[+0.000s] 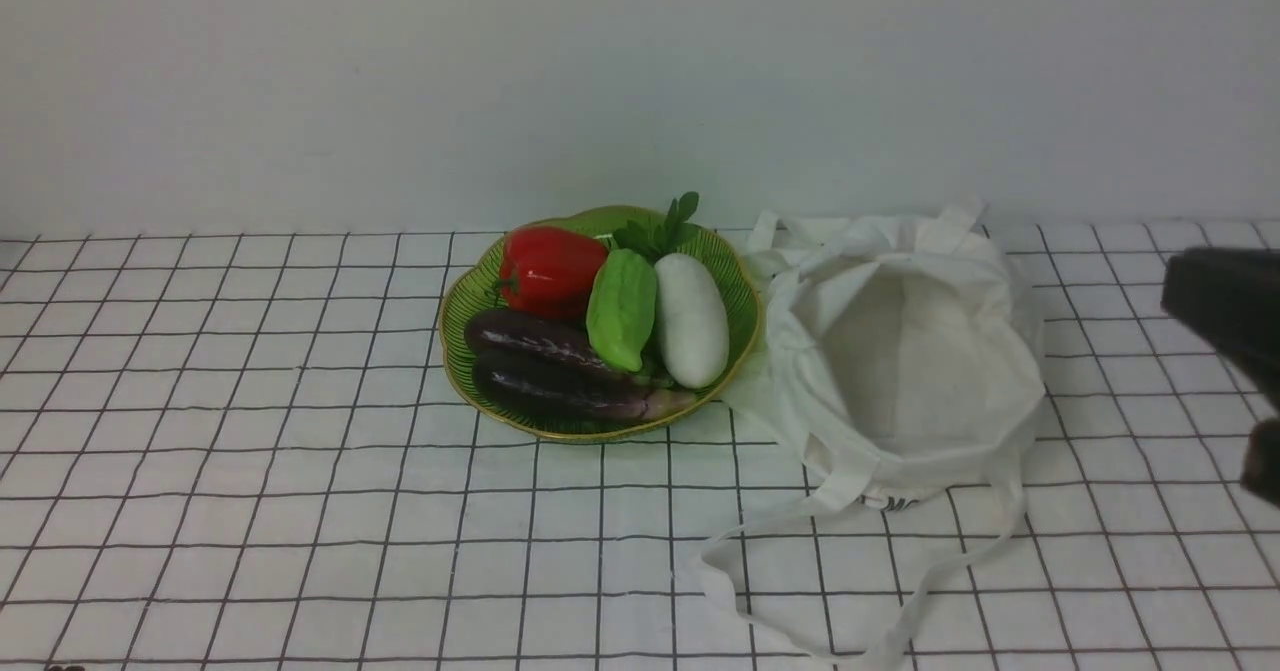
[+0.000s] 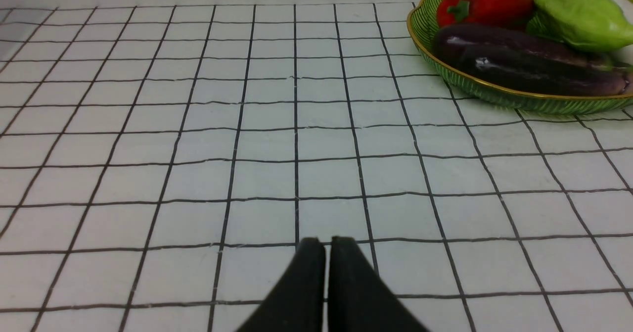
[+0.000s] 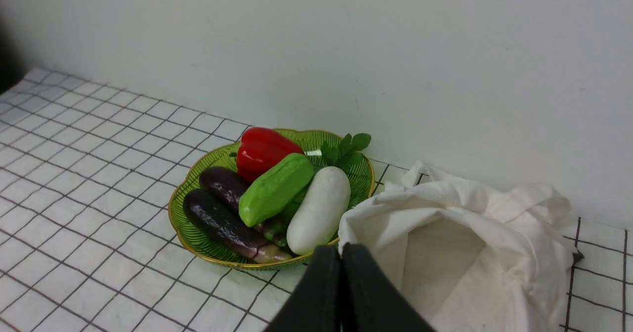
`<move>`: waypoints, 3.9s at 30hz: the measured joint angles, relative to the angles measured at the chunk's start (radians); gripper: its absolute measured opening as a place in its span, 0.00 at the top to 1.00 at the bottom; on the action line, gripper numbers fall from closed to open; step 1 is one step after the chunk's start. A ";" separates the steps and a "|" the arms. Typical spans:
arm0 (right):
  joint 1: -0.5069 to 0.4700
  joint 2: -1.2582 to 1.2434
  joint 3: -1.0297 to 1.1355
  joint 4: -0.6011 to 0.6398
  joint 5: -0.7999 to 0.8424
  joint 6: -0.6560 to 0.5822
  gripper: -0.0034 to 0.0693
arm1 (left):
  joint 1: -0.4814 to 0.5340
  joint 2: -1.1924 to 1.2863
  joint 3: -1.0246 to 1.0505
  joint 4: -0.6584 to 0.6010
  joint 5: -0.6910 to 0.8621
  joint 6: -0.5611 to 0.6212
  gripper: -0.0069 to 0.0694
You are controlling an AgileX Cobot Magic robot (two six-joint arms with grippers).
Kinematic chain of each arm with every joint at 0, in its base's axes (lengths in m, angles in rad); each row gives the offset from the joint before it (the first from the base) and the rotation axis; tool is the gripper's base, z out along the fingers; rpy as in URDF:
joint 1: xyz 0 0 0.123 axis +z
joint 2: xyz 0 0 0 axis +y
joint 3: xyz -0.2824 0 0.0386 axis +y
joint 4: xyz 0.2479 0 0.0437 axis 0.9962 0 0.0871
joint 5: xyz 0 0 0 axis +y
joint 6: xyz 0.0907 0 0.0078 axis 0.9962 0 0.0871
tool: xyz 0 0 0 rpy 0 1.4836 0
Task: Take vegetables from bag on white checkered tablecloth place on plate.
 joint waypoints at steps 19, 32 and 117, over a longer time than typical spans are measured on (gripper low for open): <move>0.000 -0.023 0.111 -0.004 0.048 -0.005 0.97 | 0.000 0.000 0.000 0.000 0.000 0.000 0.92; -0.003 -0.076 0.170 -0.047 -0.010 0.065 0.97 | 0.000 0.000 0.000 0.000 0.000 0.000 0.92; -0.350 -0.705 0.663 -0.146 -0.015 0.208 0.97 | 0.000 0.000 0.000 0.000 0.000 0.000 0.92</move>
